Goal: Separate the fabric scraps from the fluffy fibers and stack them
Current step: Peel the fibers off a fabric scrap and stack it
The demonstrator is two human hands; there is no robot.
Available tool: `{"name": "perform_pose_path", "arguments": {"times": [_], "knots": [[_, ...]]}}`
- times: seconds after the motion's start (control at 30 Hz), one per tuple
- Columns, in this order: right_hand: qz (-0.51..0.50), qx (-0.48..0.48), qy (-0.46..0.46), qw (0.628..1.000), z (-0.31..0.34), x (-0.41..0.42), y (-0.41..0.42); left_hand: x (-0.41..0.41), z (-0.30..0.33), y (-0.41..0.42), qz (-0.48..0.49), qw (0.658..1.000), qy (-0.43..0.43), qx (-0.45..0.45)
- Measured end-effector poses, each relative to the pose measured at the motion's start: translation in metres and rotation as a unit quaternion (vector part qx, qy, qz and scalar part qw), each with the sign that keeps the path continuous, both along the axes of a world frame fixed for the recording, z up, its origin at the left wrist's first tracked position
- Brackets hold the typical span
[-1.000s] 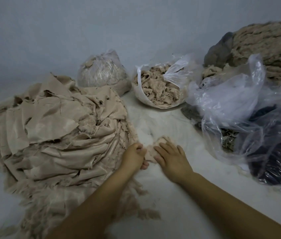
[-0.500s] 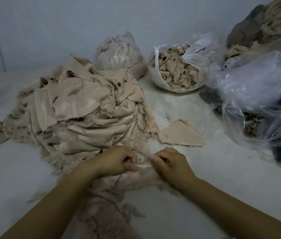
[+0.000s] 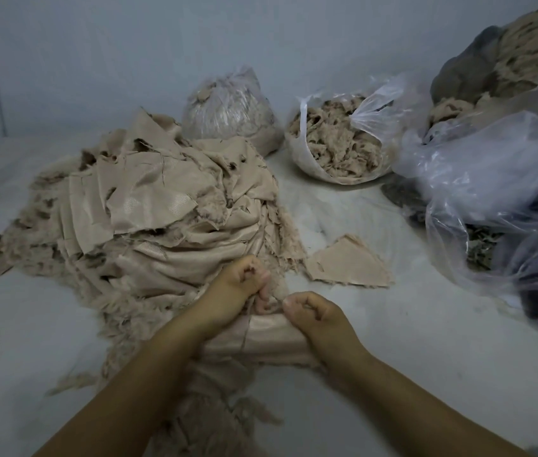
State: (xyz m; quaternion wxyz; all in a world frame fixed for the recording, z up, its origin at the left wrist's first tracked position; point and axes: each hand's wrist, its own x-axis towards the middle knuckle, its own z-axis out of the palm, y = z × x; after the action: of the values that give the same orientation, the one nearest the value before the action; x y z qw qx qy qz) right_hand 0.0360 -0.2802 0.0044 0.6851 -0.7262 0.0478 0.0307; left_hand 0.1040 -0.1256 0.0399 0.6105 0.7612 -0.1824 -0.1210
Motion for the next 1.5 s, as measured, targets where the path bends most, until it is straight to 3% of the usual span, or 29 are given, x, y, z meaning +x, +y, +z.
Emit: {"name": "perform_pose_path", "arguments": {"times": [0.07, 0.13, 0.2, 0.33, 0.4, 0.6, 0.73, 0.9, 1.03, 1.2, 1.3, 1.5], "knots": [[-0.021, -0.002, -0.02, 1.0, 0.002, 0.001, 0.0, 0.001, -0.006, -0.003, 0.002, 0.987, -0.086, 0.138], [-0.078, 0.031, -0.019, 0.996, 0.002, 0.001, -0.004, 0.003, -0.015, 0.001, 0.003, 0.953, -0.14, 0.27], [-0.096, 0.039, -0.013, 0.995, 0.001, -0.001, -0.008, 0.003, -0.024, 0.006, 0.012, 0.95, -0.132, 0.284], [0.009, -0.047, 0.058, 0.997, 0.0, -0.003, -0.007, 0.003, -0.024, 0.002, 0.041, 0.967, -0.146, 0.203], [0.026, -0.017, 0.047, 0.998, 0.001, -0.001, -0.003, 0.003, -0.023, -0.003, 0.025, 0.97, -0.156, 0.187], [-0.1, 0.104, 0.027, 0.989, 0.0, -0.003, -0.018, 0.015, -0.035, 0.024, 0.102, 0.936, -0.146, 0.302], [-0.075, 0.15, 0.022, 0.986, 0.005, -0.004, -0.018, 0.004, -0.022, 0.009, 0.023, 0.965, -0.132, 0.225], [-0.216, 0.149, -0.001, 0.965, 0.004, -0.002, -0.027, -0.016, -0.025, -0.004, -0.075, 0.971, -0.101, 0.201], [-0.231, 0.193, 0.024, 0.953, 0.002, -0.003, -0.034, -0.015, -0.021, 0.0, -0.038, 0.981, -0.056, 0.184], [-0.153, 0.159, -0.012, 0.975, 0.002, -0.008, -0.016, -0.029, -0.009, -0.038, -0.018, 0.982, 0.189, -0.006], [-0.1, 0.178, 0.003, 0.979, 0.008, -0.013, -0.017, -0.032, -0.011, -0.043, 0.056, 0.981, 0.174, -0.063], [-0.068, 0.166, 0.039, 0.983, 0.013, -0.005, -0.023, -0.029, -0.014, -0.047, 0.091, 0.985, 0.131, -0.062]]}}
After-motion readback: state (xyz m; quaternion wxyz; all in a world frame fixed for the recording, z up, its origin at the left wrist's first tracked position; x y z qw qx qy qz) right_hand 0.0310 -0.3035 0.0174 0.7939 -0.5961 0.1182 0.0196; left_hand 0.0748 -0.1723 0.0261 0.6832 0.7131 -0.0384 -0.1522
